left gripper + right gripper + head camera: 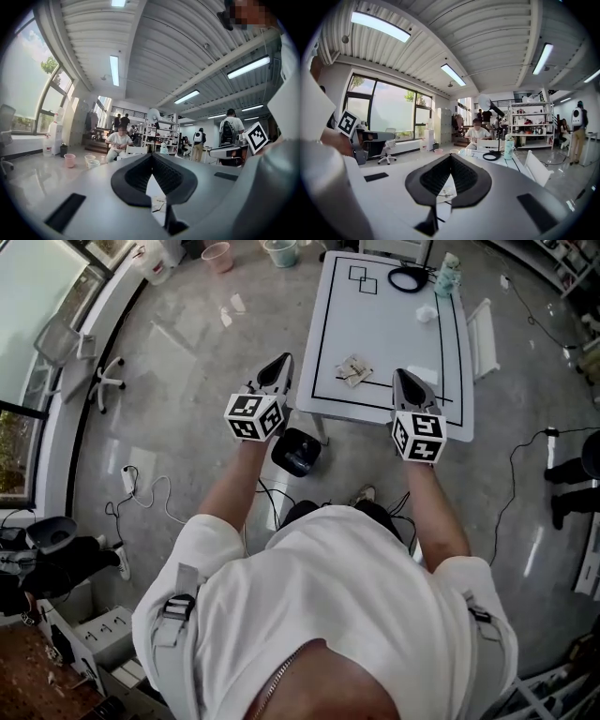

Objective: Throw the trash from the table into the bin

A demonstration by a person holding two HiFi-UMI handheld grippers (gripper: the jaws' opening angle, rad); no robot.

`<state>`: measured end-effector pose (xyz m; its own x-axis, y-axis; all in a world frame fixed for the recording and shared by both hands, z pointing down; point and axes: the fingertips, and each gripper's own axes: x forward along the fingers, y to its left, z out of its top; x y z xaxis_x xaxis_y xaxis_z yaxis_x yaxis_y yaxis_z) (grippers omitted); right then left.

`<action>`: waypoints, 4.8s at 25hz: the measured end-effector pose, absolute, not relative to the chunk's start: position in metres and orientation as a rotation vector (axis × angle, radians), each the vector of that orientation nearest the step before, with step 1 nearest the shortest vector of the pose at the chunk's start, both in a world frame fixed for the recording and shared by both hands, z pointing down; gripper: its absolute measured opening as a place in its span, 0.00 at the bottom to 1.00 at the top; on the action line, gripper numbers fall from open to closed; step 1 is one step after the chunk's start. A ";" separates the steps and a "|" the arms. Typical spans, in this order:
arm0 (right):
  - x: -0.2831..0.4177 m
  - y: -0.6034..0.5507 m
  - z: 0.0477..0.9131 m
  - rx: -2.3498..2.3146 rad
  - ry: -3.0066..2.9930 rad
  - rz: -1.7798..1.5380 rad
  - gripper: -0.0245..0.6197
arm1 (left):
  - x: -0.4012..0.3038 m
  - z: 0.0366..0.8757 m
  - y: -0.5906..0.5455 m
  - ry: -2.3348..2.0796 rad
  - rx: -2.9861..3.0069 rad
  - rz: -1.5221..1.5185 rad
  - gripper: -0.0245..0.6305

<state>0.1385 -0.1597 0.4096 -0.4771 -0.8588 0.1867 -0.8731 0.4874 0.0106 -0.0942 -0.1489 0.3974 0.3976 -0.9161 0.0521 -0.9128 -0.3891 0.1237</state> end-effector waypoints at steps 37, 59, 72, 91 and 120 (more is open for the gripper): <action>0.354 -0.411 0.459 1.764 -2.198 0.295 0.05 | 0.212 0.508 -0.496 -1.086 2.700 0.416 0.06; 0.410 -0.418 0.504 1.857 -1.969 0.435 0.05 | 0.292 0.645 -0.580 -0.908 2.618 0.784 0.43; 0.396 -0.419 0.492 1.835 -2.073 0.406 0.05 | 0.266 0.586 -0.563 -1.041 2.630 0.632 0.25; 0.309 -0.333 0.430 1.544 -2.487 0.211 0.05 | 0.128 0.405 -0.408 -1.641 2.617 0.303 0.24; -0.043 -0.163 0.440 0.828 -2.751 0.147 0.05 | -0.237 0.443 -0.092 -2.158 2.014 0.309 0.24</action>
<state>-0.0432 -0.1625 0.4404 -0.8021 -0.5278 0.2793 -0.5545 0.8319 -0.0204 -0.2368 -0.0924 0.4433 -0.0709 -0.9614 0.2658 -0.9974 0.0645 -0.0328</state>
